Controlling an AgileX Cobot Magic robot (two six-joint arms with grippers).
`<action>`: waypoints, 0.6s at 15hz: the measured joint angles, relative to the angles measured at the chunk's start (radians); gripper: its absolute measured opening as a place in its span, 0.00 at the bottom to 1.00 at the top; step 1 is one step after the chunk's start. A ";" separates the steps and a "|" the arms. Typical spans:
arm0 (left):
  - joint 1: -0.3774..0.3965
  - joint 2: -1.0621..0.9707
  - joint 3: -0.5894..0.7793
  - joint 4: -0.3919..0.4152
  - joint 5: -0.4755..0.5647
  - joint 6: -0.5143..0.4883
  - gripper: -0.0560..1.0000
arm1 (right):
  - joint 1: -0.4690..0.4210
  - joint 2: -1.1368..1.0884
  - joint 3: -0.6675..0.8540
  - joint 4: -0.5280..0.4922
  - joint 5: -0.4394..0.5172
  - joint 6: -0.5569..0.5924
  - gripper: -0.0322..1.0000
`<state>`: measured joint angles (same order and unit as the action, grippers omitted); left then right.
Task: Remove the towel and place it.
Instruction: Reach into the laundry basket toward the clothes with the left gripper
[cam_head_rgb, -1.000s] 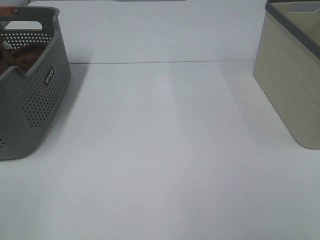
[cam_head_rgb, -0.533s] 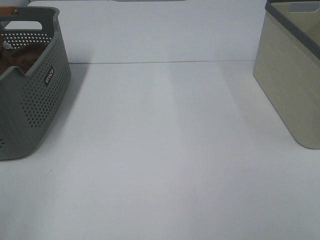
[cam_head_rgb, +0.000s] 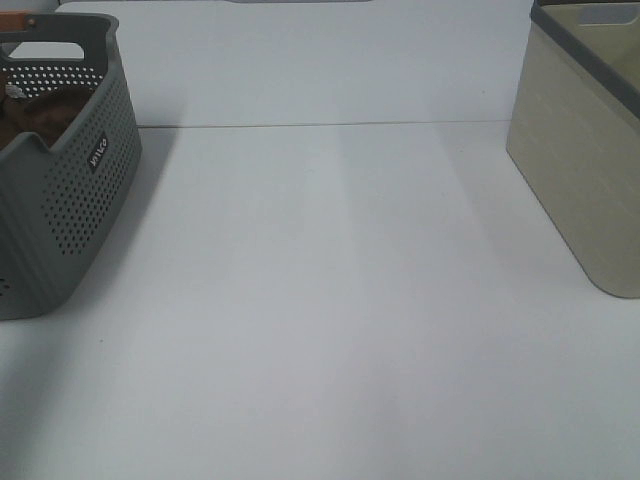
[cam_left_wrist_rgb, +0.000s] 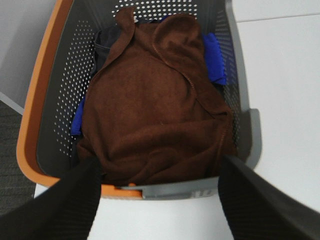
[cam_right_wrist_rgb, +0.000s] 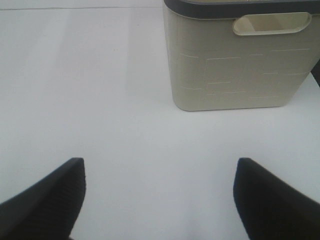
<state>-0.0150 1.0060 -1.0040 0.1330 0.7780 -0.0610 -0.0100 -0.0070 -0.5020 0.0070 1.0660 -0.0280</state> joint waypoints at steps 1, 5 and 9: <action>0.000 0.103 -0.072 0.031 0.017 -0.010 0.65 | 0.000 0.000 0.000 0.000 0.000 0.000 0.78; 0.000 0.474 -0.398 0.104 0.117 -0.015 0.59 | 0.000 0.000 0.000 0.000 0.000 0.000 0.78; 0.001 0.815 -0.750 0.152 0.172 -0.015 0.58 | 0.000 0.000 0.000 0.000 0.000 0.000 0.78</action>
<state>-0.0140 1.8210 -1.7540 0.2850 0.9500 -0.0760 -0.0100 -0.0070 -0.5020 0.0070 1.0660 -0.0280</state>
